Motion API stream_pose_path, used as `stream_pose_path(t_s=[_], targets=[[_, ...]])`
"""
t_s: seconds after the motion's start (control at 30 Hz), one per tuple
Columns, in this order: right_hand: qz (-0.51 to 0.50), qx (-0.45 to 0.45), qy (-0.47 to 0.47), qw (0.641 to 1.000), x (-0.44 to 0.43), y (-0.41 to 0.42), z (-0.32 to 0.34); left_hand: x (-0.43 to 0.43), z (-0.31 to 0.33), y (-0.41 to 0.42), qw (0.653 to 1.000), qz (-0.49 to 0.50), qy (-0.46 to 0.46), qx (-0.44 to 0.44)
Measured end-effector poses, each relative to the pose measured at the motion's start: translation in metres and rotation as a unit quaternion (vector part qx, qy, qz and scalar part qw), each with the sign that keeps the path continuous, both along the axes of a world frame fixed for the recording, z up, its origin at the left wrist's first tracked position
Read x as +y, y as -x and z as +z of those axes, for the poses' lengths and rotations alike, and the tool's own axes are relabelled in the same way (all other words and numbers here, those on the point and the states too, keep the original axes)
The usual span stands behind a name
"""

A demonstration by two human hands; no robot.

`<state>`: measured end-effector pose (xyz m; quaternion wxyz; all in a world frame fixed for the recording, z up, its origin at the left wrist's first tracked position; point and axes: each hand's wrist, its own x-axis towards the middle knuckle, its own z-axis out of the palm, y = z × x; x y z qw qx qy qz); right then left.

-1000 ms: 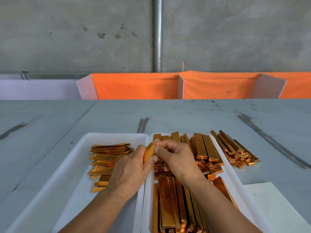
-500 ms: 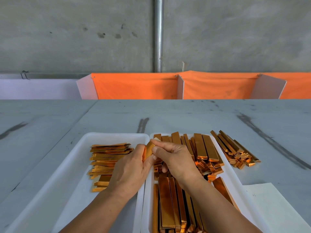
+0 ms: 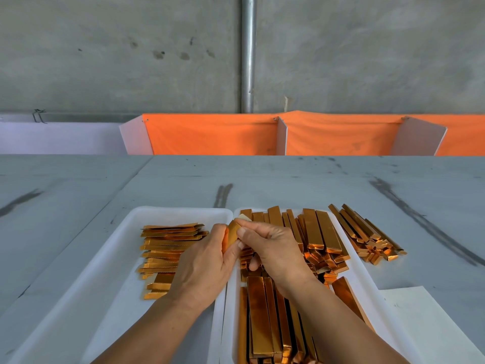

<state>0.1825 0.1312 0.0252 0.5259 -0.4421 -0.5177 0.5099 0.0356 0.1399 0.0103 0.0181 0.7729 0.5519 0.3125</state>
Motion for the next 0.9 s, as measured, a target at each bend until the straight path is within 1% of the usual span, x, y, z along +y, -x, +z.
stream_pose_path(t_s=[0.13,0.4,0.67,0.9], targets=[[-0.016,-0.015,-0.003,1.000,0.0011,0.0005,-0.0002,0.0006,-0.0005,-0.0006,1.000,0.009,0.002,0.022],[-0.049,-0.026,-0.025,0.998,0.0004,0.0025,-0.0002,-0.0004,0.0000,-0.0022,1.000,0.006,0.009,0.010],[-0.037,-0.042,-0.015,0.998,0.0020,-0.0001,-0.0005,-0.0002,-0.0013,-0.0009,1.000,0.006,-0.007,0.022],[-0.029,-0.060,-0.032,0.997,0.0008,-0.0016,-0.0005,-0.0004,-0.0009,-0.0011,1.000,0.001,-0.006,0.017]])
